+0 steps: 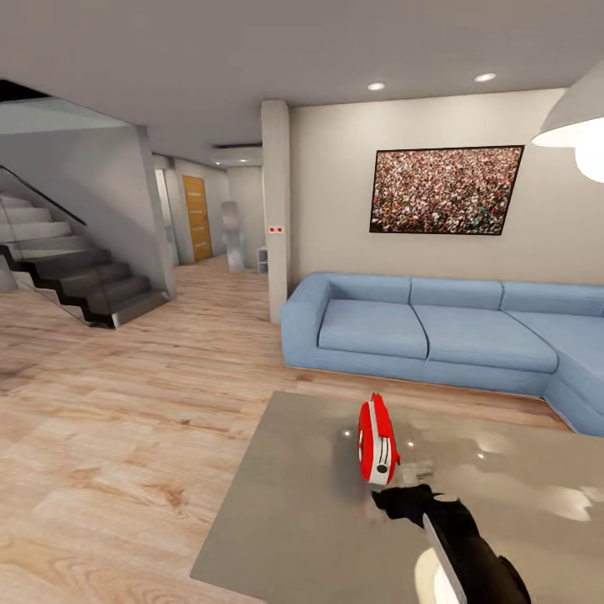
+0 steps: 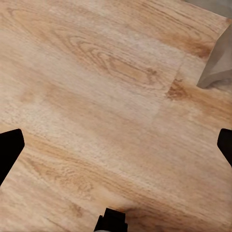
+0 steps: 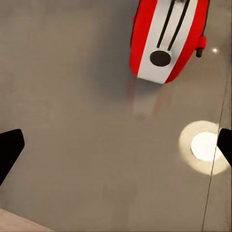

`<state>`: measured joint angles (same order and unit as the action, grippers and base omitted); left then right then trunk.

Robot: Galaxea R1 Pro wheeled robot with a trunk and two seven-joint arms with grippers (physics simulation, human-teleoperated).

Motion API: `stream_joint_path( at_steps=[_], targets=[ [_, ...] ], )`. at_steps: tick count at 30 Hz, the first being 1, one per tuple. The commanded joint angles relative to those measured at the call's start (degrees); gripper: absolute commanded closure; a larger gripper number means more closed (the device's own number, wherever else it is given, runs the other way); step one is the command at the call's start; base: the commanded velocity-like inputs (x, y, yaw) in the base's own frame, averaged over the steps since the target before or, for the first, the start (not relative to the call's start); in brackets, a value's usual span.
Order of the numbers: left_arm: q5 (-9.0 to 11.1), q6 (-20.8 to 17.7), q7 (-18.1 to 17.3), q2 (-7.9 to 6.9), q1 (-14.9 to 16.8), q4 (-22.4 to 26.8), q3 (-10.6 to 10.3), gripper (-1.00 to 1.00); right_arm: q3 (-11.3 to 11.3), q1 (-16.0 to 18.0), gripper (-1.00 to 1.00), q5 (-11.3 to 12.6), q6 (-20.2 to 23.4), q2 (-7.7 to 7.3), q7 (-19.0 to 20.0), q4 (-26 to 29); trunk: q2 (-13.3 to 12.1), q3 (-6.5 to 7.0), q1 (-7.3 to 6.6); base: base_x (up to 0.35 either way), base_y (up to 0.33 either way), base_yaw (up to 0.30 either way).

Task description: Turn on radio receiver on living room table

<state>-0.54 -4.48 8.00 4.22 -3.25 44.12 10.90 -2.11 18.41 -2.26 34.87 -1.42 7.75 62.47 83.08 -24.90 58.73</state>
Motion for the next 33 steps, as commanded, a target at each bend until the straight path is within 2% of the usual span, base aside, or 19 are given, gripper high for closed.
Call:
stream_joint_path(
  at_steps=[1, 5, 7, 12, 13, 16, 18, 21, 22, 24, 27, 30, 32, 33],
  targets=[
    [0.0, 0.0, 0.0, 0.00, 0.0, 0.0, 0.0, -1.00, 0.0, 0.1, -1.00, 0.0, 2.4, 0.00, 0.0, 2.6, 0.0, 0.00, 0.00, 0.000, 0.000, 0.000],
    [-0.1, 0.0, 0.0, 0.00, 0.0, 0.0, 0.0, -1.00, 0.1, 0.6, -1.00, 0.1, 10.4, 0.01, 0.0, 9.9, 0.0, 0.00, 0.00, 0.000, 0.000, 0.000],
    [-0.1, 0.0, 0.0, 0.00, 0.0, 0.0, 0.0, -1.00, 0.2, 2.8, -1.00, 0.1, 14.9, 0.01, 0.0, 13.0, 0.0, 0.00, 0.00, 0.000, 0.000, 0.000],
    [-0.1, 0.0, 0.0, 0.00, 0.0, 0.0, 0.0, -1.00, 0.2, 9.1, -1.00, 0.2, 16.6, 0.01, 0.0, 13.9, 0.0, 0.00, 0.00, 0.000, 0.000, 0.000],
    [0.0, 0.0, 0.0, 0.00, 0.0, 0.0, 0.0, -1.00, 0.2, 12.0, -1.00, 0.3, 16.9, 0.01, 0.0, 13.8, 0.0, 0.00, 0.00, 0.000, 0.000, 0.000],
    [-0.1, 0.0, 0.0, 0.00, 0.0, 0.0, 0.0, -1.00, 0.3, 15.4, -1.00, 0.8, 18.8, 0.06, 0.1, 13.8, 0.0, 0.00, 0.00, 0.000, 0.000, 0.000],
    [-0.1, 0.0, 0.0, 0.00, 0.0, 0.0, 0.0, -1.00, 0.3, 17.3, -1.00, 2.2, 20.4, 0.08, 0.1, 13.8, 0.0, 0.00, 0.00, 0.000, 0.000, 0.000],
    [-0.1, 0.0, 0.0, 0.00, 0.0, 0.0, 0.0, -1.00, 0.3, 20.5, -1.00, 6.0, 21.9, 0.04, -0.2, 13.4, 0.0, 0.00, 0.00, 0.000, 0.000, 0.000],
    [-0.1, 0.0, 0.0, 0.00, 0.0, 0.0, 0.0, -1.00, 0.3, 20.9, -1.00, 6.3, 22.1, 0.04, -0.3, 13.1, 0.0, 0.00, 0.00, 0.000, 0.000, 0.000],
    [-0.1, 0.0, 0.0, 0.00, 0.0, 0.0, 0.0, -1.00, 0.3, 22.2, -1.00, 7.0, 22.3, 0.03, -0.4, 11.6, 0.0, 0.00, 0.00, 0.000, 0.000, 0.000],
    [-0.1, 0.0, 0.0, 0.07, 0.0, 0.0, 0.0, -1.00, 0.3, 27.1, -1.00, 7.4, 22.4, -0.46, -2.1, 0.6, 0.0, 0.00, 0.00, 0.000, 0.000, 0.000],
    [-0.1, 0.1, 0.0, 0.08, 0.0, 0.0, 0.0, -1.00, 0.7, 29.1, -1.00, 7.4, 22.3, -1.02, -5.1, -3.9, 0.0, 0.00, 0.00, 0.000, 0.000, 0.000],
    [-0.1, 0.1, 0.0, 0.08, 0.0, 0.0, 0.0, -1.00, 2.1, 29.9, -1.00, 7.4, 22.2, -1.59, -8.1, -5.7, 0.0, 0.00, 0.00, 0.000, 0.000, 0.000],
    [-0.1, 0.1, 0.0, 0.04, 0.0, 0.0, 0.0, -1.00, 3.9, 30.3, -1.00, 7.4, 22.0, -2.11, -9.5, -6.4, 0.0, 0.00, 0.00, 0.000, 0.000, 0.000]
  ],
)
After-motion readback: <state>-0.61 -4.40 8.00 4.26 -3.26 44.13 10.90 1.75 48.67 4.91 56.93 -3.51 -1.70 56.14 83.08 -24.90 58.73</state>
